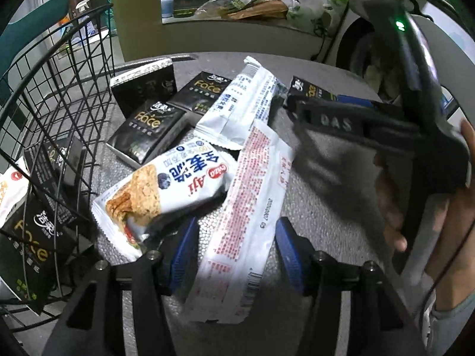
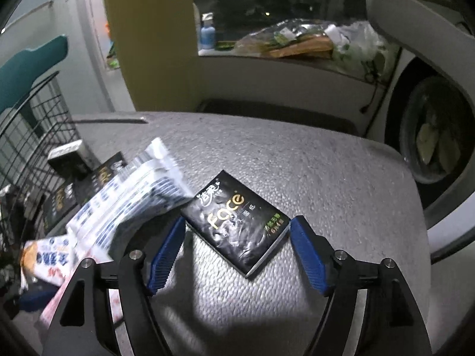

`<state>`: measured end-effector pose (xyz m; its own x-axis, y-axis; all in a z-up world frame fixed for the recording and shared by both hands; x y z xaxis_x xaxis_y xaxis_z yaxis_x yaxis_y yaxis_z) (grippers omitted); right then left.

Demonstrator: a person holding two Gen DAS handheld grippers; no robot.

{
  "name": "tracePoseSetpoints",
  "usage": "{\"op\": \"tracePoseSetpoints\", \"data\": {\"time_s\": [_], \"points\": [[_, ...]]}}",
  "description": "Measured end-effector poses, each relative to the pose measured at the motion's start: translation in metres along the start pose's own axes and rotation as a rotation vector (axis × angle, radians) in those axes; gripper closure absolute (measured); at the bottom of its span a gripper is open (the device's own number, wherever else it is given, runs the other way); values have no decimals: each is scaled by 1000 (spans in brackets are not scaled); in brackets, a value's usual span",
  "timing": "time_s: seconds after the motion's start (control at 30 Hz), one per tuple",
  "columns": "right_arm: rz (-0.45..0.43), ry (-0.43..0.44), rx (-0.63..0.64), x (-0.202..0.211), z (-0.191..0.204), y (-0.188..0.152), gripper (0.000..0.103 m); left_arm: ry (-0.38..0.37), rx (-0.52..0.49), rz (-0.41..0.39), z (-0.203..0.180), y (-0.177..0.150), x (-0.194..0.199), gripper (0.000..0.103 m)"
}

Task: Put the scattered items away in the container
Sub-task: 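Grasp a black tissue pack with the right gripper while the left grasps the long snack bar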

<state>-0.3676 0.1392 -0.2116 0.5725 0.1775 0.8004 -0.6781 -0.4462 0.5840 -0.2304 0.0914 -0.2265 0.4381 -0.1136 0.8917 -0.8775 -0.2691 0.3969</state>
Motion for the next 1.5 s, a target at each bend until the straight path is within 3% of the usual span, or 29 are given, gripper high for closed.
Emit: {"op": "tracePoseSetpoints", "data": {"time_s": [0.23,0.3,0.37,0.43,0.6,0.73,0.93,1.1,1.17,1.23,1.4,1.5], "points": [[1,-31,-10,-13,-3,9,28,-10,1,11,0,-5,-1,43],[7,-38,10,-8,-1,6,35,-15,5,14,0,-6,0,43],[15,-31,24,0,3,1,53,-18,12,15,2,-7,1,43],[34,-33,30,12,8,-9,54,-20,22,15,6,-9,5,43],[51,16,-10,48,23,-48,55,-21,25,16,12,-16,9,43],[50,8,-103,81,31,-74,54,-14,7,12,13,-19,12,41],[26,-98,-82,106,29,-82,53,7,-81,-5,6,-17,9,36],[37,-56,-118,99,23,-84,53,16,-123,-9,2,-13,6,34],[43,-44,-118,94,21,-84,50,20,-132,-11,1,-12,6,36],[44,-37,-114,91,21,-84,49,28,-141,-15,-1,-11,6,47],[57,-32,-98,88,23,-83,49,13,-114,-4,1,-8,8,62],[71,-37,-84,87,25,-85,55,-6,-104,9,0,-6,8,68]]}}
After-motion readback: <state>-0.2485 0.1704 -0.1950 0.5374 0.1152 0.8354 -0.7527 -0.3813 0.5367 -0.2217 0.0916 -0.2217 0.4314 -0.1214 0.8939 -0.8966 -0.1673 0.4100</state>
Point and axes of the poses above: each gripper's, at about its wrist camera, not at the fingertips, and x roughly against the way its jaws point, z to its left, y to its top, the point moved 7 cm from there along -x, roughly the way its jaws point, and after that the axes turned 14 degrees about x, right-handed, at the moved point
